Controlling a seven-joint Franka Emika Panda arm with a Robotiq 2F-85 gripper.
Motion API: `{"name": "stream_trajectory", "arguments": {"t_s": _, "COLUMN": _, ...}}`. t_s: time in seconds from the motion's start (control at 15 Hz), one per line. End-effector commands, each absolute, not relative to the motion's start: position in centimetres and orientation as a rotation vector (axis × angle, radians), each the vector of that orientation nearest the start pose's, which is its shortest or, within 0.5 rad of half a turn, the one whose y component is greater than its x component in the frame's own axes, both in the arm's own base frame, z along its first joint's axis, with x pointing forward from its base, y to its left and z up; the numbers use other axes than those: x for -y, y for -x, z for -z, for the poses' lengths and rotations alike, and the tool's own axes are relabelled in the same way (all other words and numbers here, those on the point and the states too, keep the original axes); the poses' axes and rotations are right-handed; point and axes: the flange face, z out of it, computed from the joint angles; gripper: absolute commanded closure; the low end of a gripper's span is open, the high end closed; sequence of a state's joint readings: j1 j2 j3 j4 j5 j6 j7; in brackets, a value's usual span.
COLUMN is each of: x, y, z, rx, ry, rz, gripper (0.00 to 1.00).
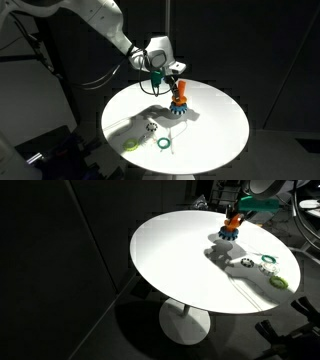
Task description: Remove the orange circular object from the wooden object
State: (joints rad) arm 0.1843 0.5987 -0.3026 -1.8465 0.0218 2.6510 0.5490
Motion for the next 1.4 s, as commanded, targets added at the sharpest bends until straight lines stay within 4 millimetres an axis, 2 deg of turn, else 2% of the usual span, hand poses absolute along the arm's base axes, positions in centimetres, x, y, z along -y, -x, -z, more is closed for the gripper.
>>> {"name": "stream_trajectory", "arguments": {"t_s": 0.0, "x": 6.5, "y": -65.4, "z": -25.0, "rx": -0.962, "ry": 3.063, "rz": 0.301, "gripper": 0.71}}
{"name": "stream_trajectory", "arguments": {"t_s": 0.6, "x": 7.6, "y": -65.2, "z": -26.4, "rx": -0.933, "ry": 3.011, "rz": 0.646, "gripper": 0.71}}
{"name": "stream_trajectory", "arguments": {"t_s": 0.73, "x": 7.8, "y": -64.9, "z": -26.3, "rx": -0.932, "ry": 3.017, "rz": 0.593, "gripper": 0.71}}
{"name": "stream_trajectory", "arguments": {"t_s": 1.33, "x": 7.9, "y": -64.3, "z": -26.5, "rx": -0.938, "ry": 3.012, "rz": 0.596, "gripper": 0.71}}
